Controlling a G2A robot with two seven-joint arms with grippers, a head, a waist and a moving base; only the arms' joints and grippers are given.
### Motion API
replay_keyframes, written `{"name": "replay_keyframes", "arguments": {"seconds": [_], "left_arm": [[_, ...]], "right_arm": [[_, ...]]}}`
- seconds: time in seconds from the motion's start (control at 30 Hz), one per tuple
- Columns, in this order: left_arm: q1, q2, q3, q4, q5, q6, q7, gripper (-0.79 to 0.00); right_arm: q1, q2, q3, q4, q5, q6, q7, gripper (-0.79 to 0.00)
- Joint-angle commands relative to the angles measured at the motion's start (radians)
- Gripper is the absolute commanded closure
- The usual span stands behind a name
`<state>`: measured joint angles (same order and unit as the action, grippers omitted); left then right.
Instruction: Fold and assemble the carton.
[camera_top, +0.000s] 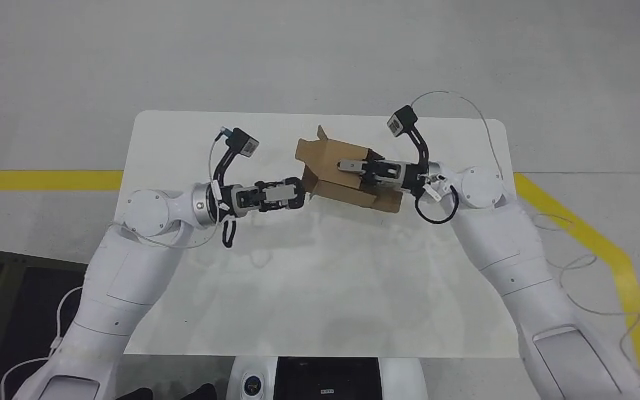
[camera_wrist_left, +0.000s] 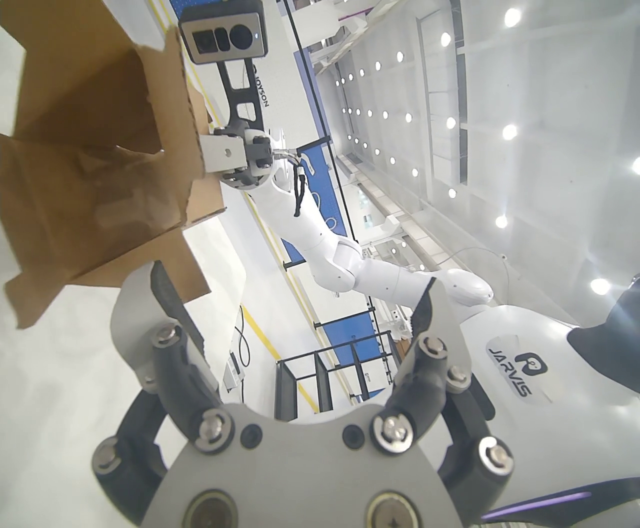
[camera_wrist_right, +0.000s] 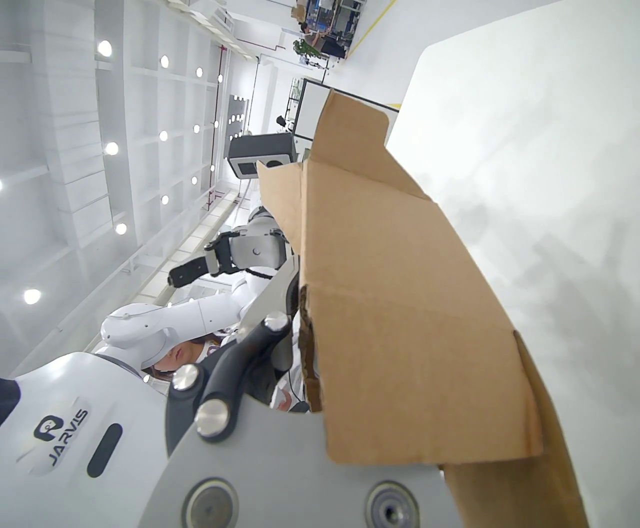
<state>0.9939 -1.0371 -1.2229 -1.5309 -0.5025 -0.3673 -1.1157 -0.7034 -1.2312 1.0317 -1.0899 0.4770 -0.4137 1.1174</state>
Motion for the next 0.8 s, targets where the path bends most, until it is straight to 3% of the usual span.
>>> {"name": "replay_keyframes", "arguments": {"seconds": [0.0, 0.27, 0.77], "left_arm": [[0.005, 0.004, -0.019, 0.004, 0.009, -0.006, 0.001, -0.785], [0.015, 0.017, -0.063, 0.046, 0.199, -0.048, 0.059, -0.785], [-0.014, 0.012, 0.034, 0.057, 0.492, -0.042, 0.125, -0.785]], "right_arm": [[-0.002, 0.005, 0.014, 0.005, 0.009, 0.010, 0.034, 0.000], [-0.045, 0.036, 0.094, -0.014, 0.033, 0.004, 0.150, 0.000], [-0.086, 0.067, 0.157, -0.121, 0.067, 0.004, 0.279, 0.000]]}}
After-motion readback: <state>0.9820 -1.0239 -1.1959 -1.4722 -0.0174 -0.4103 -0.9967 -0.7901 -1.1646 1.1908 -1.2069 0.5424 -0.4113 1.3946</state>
